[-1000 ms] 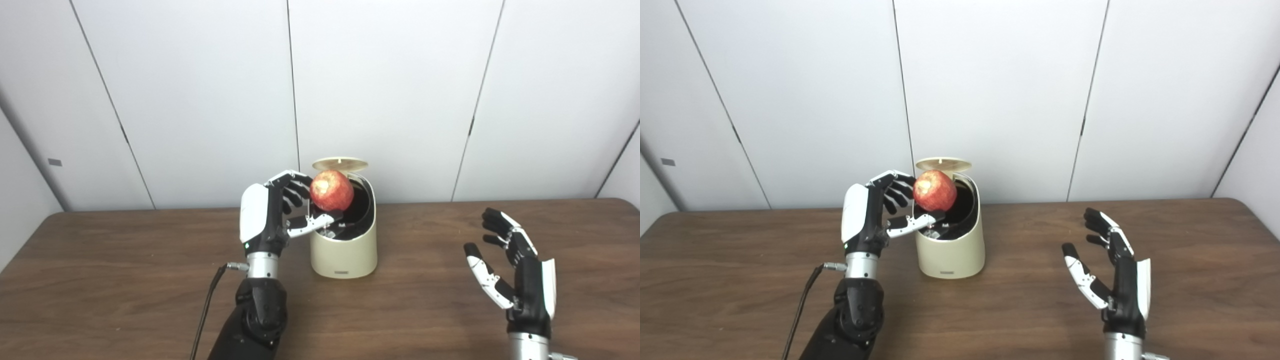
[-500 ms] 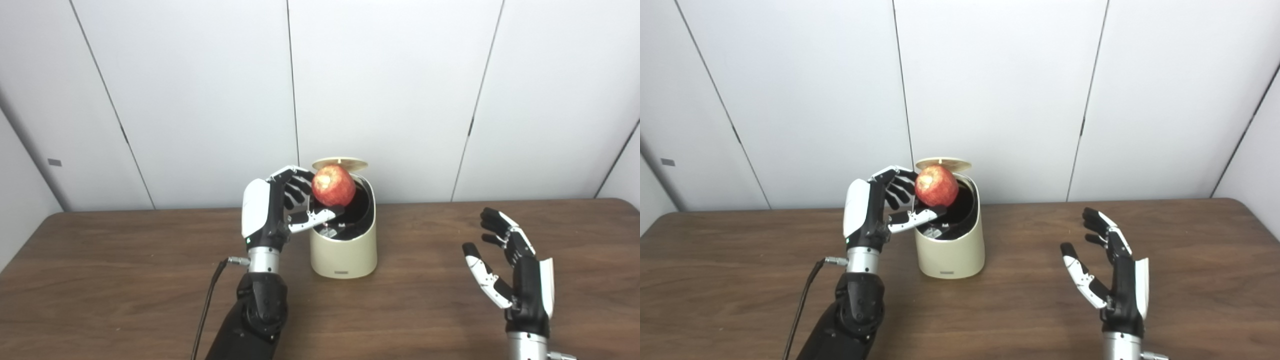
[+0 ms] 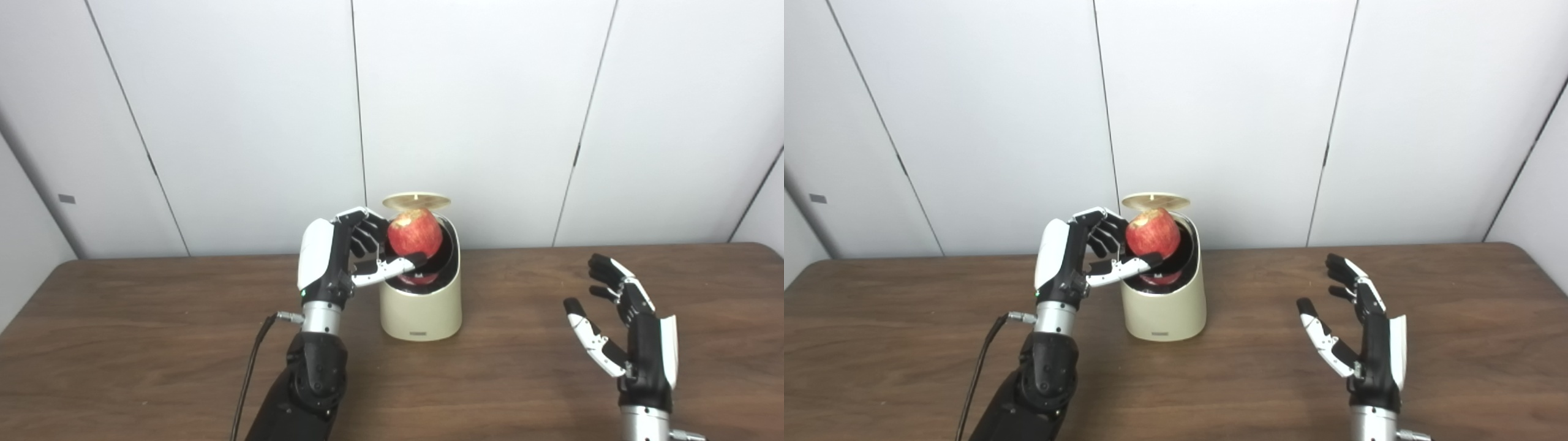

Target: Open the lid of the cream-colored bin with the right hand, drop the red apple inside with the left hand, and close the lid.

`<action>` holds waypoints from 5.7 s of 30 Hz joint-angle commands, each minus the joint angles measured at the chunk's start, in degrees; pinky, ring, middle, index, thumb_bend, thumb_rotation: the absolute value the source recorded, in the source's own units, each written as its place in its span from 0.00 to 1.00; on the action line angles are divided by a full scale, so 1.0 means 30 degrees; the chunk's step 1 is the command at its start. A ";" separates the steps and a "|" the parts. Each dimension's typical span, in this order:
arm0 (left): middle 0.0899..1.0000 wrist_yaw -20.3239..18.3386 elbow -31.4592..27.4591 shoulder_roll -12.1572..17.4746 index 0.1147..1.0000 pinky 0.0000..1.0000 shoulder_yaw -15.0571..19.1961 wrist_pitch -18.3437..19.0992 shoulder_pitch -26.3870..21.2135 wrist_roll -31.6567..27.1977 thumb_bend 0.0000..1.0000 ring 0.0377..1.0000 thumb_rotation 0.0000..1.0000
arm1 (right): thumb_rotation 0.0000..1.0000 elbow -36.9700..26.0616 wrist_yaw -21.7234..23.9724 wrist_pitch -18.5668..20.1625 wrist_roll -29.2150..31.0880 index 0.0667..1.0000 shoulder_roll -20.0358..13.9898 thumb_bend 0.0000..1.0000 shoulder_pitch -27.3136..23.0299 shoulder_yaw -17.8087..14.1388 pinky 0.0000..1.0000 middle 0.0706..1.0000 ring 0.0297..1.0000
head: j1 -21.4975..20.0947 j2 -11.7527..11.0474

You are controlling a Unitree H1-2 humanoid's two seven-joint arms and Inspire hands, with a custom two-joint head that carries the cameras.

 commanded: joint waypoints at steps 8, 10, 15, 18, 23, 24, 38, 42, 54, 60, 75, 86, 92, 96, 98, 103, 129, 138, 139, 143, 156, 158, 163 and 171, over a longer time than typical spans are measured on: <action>0.43 0.0112 -0.0533 0.0119 0.44 0.35 0.0001 -0.0038 -0.0632 0.0243 1.00 0.39 0.42 | 0.38 0.1497 -0.0083 -0.0798 -0.0517 0.76 0.0064 0.23 0.0329 0.0209 0.69 0.76 0.76 | -0.0023 0.0000; 0.44 0.0206 -0.0478 0.0111 0.44 0.35 0.0006 -0.0013 -0.0662 0.0314 1.00 0.39 0.41 | 0.38 0.1487 -0.0166 -0.0841 -0.0628 0.76 0.0068 0.23 0.0322 0.0227 0.68 0.76 0.75 | -0.0052 -0.0028; 0.45 0.0371 -0.0343 0.0110 0.46 0.35 0.0006 -0.0096 -0.0713 0.0389 1.00 0.40 0.38 | 0.38 0.1335 -0.0185 -0.0715 -0.0663 0.76 0.0117 0.23 0.0364 0.0233 0.68 0.76 0.76 | -0.0033 -0.0015; 0.45 0.0444 -0.0331 0.0101 0.46 0.36 0.0010 -0.0048 -0.0741 0.0473 1.00 0.40 0.38 | 0.35 0.1338 -0.0213 -0.0723 -0.0666 0.76 0.0119 0.23 0.0374 0.0228 0.68 0.76 0.76 | -0.0027 -0.0025; 0.45 0.0171 -0.0524 0.0042 0.46 0.36 0.0145 -0.0228 -0.0664 -0.0033 1.00 0.41 0.35 | 0.37 0.1396 -0.0221 -0.0756 -0.0791 0.76 0.0057 0.22 0.0349 0.0271 0.68 0.76 0.76 | -0.0055 -0.0043; 0.45 0.0034 -0.0531 -0.0030 0.45 0.36 0.0260 -0.0500 -0.0638 -0.0495 1.00 0.40 0.34 | 0.38 0.1448 -0.0204 -0.0780 -0.0768 0.76 0.0039 0.22 0.0325 0.0273 0.68 0.76 0.76 | -0.0069 -0.0095; 0.42 -0.6259 -0.7645 -0.0076 0.47 0.37 0.2871 -0.0926 0.3166 -1.1538 0.50 0.41 0.00 | 0.35 0.1502 -0.1164 -0.1237 -0.0173 0.77 -0.0347 0.25 -0.0284 0.0494 0.74 0.78 0.79 | 0.0194 -0.0337; 0.51 -0.6811 -0.8187 0.0529 0.43 0.43 0.3684 -0.2426 0.3980 -1.2660 0.49 0.49 0.08 | 0.55 -0.1285 -0.0181 -0.0921 -0.1306 0.80 -0.0683 0.29 -0.0430 0.0653 0.77 0.82 0.83 | 0.0078 -0.0369; 0.77 -0.8554 -0.8401 0.2293 0.77 0.67 0.4121 -0.1387 0.6342 -1.3538 0.38 0.75 0.70 | 0.99 -0.8930 0.6051 0.5371 -0.3300 0.95 -0.3355 0.56 -0.3714 0.0874 0.91 0.95 0.95 | -0.0022 -0.0463; 0.76 -0.8804 -0.7499 0.2171 0.76 0.68 0.4193 -0.1525 0.7001 -1.3385 0.42 0.74 0.70 | 1.00 -1.0945 0.8468 0.8345 -0.3631 0.93 -0.3580 0.59 -0.5795 0.1161 0.80 0.96 0.94 | -0.0057 -0.0659; 0.75 -0.8651 -0.5500 0.1323 0.74 0.68 0.4129 -0.2679 0.8322 -1.2953 0.45 0.73 0.95 | 1.00 -1.1816 1.6780 1.3037 -0.5958 0.91 -0.6484 0.78 -1.1060 0.4216 0.81 0.93 0.95 | -0.0312 -0.0453; 0.78 -0.8166 -0.4526 0.0904 0.76 0.69 0.4409 -0.2939 0.8407 -1.2362 0.47 0.74 0.95 | 0.99 -0.8906 1.9190 1.3357 -0.6413 0.92 -0.6664 0.78 -1.3278 0.5809 0.80 0.93 0.94 | -0.0364 -0.0259; 0.80 -0.7774 -0.4151 0.0751 0.78 0.71 0.4620 -0.3455 0.8328 -1.1980 0.44 0.77 0.91 | 0.96 -0.7790 1.9825 1.3844 -0.6344 0.99 -0.6329 0.73 -1.3808 0.6172 0.87 1.00 0.99 | -0.0403 -0.0238; 0.79 -0.7530 -0.4180 0.0659 0.78 0.71 0.4632 -0.3593 0.8306 -1.1757 0.44 0.77 0.89 | 0.98 -0.6831 1.9917 1.3648 -0.6765 1.00 -0.6205 0.76 -1.4271 0.6695 0.88 1.00 1.00 | -0.0406 -0.0200; 0.78 -0.7465 -0.4221 0.0630 0.77 0.70 0.4623 -0.3598 0.8322 -1.1666 0.45 0.76 0.89 | 0.97 -0.6190 1.9886 1.3637 -0.6792 1.00 -0.6084 0.76 -1.4519 0.6897 0.90 1.00 1.00 | -0.0483 -0.0204; 0.79 -0.7649 -0.4412 0.0725 0.78 0.73 0.4482 -0.3526 0.8453 -1.1625 0.42 0.78 0.91 | 0.92 -0.4126 1.9538 1.3358 -0.6553 1.00 -0.5730 0.74 -1.5003 0.7076 0.94 1.00 1.00 | -0.0450 -0.0191; 0.77 -0.7878 -0.5286 0.0779 0.75 0.69 0.4052 -0.3411 0.8709 -1.1495 0.38 0.75 0.87 | 1.00 -0.8111 2.1500 1.4063 -0.7000 0.92 -0.6232 0.85 -1.3655 0.7861 0.96 0.92 0.99 | -0.0469 0.0112; 0.77 -0.7689 -0.5496 0.0728 0.75 0.69 0.4054 -0.3321 0.8755 -1.1256 0.38 0.75 0.85 | 1.00 -0.9255 2.2366 1.4770 -0.7014 0.91 -0.6173 0.83 -1.3366 0.7789 0.99 0.92 0.98 | -0.0422 0.0221; 0.77 -0.7671 -0.5515 0.0711 0.74 0.69 0.4068 -0.3338 0.8769 -1.1236 0.38 0.75 0.85 | 1.00 -0.9234 2.2393 1.4864 -0.6933 0.91 -0.6146 0.83 -1.3298 0.7747 0.97 0.91 0.97 | -0.0412 0.0239; 0.76 -0.7694 -0.5602 0.0691 0.74 0.69 0.4074 -0.3453 0.8817 -1.1205 0.39 0.75 0.84 | 1.00 -0.9111 2.2457 1.5143 -0.6492 0.91 -0.6134 0.85 -1.3159 0.7700 0.96 0.93 0.98 | -0.0385 0.0327; 0.76 -0.7673 -0.6135 0.0724 0.74 0.69 0.4064 -0.2864 0.8951 -1.1073 0.40 0.75 0.84 | 0.96 -0.8952 2.1604 1.4933 -0.5639 0.92 -0.5961 0.78 -1.2364 0.7544 0.84 0.92 0.89 | -0.0400 0.0631; 0.76 -0.7702 -0.6149 0.0748 0.73 0.68 0.4061 -0.2922 0.8948 -1.1080 0.39 0.74 0.84 | 0.93 -0.8896 2.1483 1.4968 -0.5707 0.91 -0.5957 0.76 -1.2276 0.7566 0.80 0.91 0.88 | -0.0406 0.0669; 0.75 -0.7702 -0.6277 0.0732 0.72 0.67 0.4056 -0.2851 0.8987 -1.1078 0.38 0.73 0.83 | 0.92 -0.8662 2.1363 1.5040 -0.5664 0.89 -0.5961 0.75 -1.2112 0.7544 0.79 0.89 0.87 | -0.0430 0.0743; 0.74 -0.7642 -0.6536 0.0688 0.72 0.68 0.4017 -0.2539 0.9010 -1.0926 0.40 0.73 0.82 | 0.93 -0.8779 2.1643 1.5341 -0.5725 0.88 -0.6146 0.74 -1.2016 0.7646 0.83 0.88 0.89 | -0.0382 0.0825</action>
